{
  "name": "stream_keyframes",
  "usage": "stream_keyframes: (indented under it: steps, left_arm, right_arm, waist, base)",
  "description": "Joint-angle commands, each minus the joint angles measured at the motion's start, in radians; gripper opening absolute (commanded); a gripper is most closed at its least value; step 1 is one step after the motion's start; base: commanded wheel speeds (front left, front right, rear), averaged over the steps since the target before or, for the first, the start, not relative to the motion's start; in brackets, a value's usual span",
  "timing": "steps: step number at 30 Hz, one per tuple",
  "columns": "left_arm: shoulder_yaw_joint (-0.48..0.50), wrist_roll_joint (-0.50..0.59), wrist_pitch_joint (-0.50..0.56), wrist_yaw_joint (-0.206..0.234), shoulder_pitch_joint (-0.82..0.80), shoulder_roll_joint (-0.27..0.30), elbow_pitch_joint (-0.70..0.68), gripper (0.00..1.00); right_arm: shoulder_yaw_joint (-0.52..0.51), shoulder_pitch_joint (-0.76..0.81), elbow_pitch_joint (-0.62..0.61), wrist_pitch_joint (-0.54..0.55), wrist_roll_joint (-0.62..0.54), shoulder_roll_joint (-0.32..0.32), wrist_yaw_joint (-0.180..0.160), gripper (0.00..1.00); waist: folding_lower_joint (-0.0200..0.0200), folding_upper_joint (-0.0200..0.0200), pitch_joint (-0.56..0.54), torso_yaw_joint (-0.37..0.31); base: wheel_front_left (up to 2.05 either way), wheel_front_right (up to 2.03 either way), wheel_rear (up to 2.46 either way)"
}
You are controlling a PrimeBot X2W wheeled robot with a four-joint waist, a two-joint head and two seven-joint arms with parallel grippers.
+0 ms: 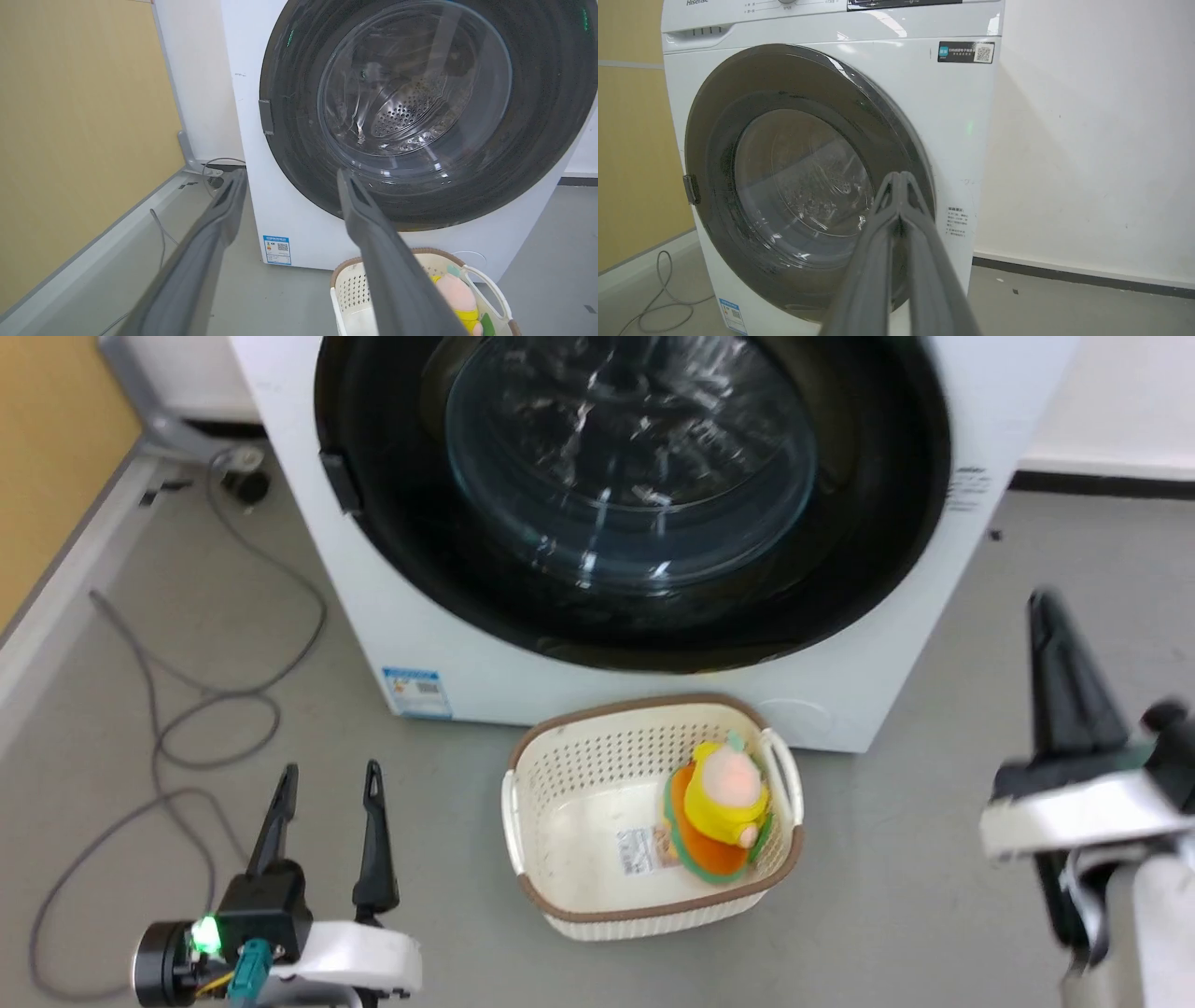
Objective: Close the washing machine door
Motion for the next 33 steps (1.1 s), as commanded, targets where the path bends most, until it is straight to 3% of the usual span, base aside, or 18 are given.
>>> stream_keyframes:
  steps: [1, 8, 9, 10, 11, 24, 25, 33]
  left_arm:
    - [0.004, 0.007, -0.004, 0.001, 0.016, 0.003, 0.003, 1.0]
    - [0.008, 0.006, -0.004, 0.01, 0.069, 0.002, 0.012, 1.0]
    - [0.007, 0.006, -0.004, 0.01, 0.073, 0.002, 0.014, 1.0]
    - [0.007, 0.005, -0.004, 0.011, 0.075, 0.002, 0.016, 1.0]
    - [0.007, 0.005, -0.004, 0.011, 0.078, 0.001, 0.019, 1.0]
    - [-0.003, 0.0, -0.004, 0.007, 0.087, 0.0, 0.048, 1.0]
    - [-0.004, 0.001, 0.0, 0.007, 0.078, -0.001, 0.048, 0.0]
    - [-0.005, 0.002, 0.012, 0.004, 0.077, -0.001, 0.043, 0.0]
  right_arm:
    - [0.002, 0.02, -0.005, -0.003, 0.007, 0.008, -0.001, 0.0]
    - [0.059, 0.209, 0.007, -0.003, 0.057, 0.036, -0.001, 0.0]
    - [0.073, 0.229, 0.011, -0.003, 0.073, 0.036, -0.001, 0.22]
    - [0.087, 0.247, 0.016, -0.003, 0.089, 0.036, -0.001, 0.96]
    - [0.098, 0.26, 0.015, -0.003, 0.101, 0.037, -0.001, 1.0]
    - [0.091, 0.34, -0.017, -0.003, 0.103, 0.037, -0.001, 1.0]
    - [0.091, 0.323, -0.011, 0.0, 0.102, 0.034, 0.0, 0.0]
    - [0.093, 0.322, -0.015, 0.011, 0.096, 0.034, 0.0, 0.0]
  waist:
    - [0.0001, 0.0, -0.021, -0.02]
    - [0.0001, 0.0, -0.071, -0.044]
    - [0.0001, 0.0, -0.073, -0.044]
    - [0.0001, 0.0, -0.076, -0.043]
    - [0.0001, 0.0, -0.077, -0.043]
    - [0.0001, 0.0, -0.084, -0.031]
    - [0.0001, 0.0, -0.084, -0.031]
    - [0.0001, 0.0, -0.084, -0.033]
  base:
    - [0.0, 0.0, 0.0]
    - [0.0, 0.0, 0.0]
    - [0.0, 0.0, 0.0]
    - [0.0, 0.0, 0.0]
    - [0.0, 0.0, 0.0]
    - [0.0, 0.0, 0.0]
    - [0.0, 0.0, 0.0]
    - [0.0, 0.0, 0.0]
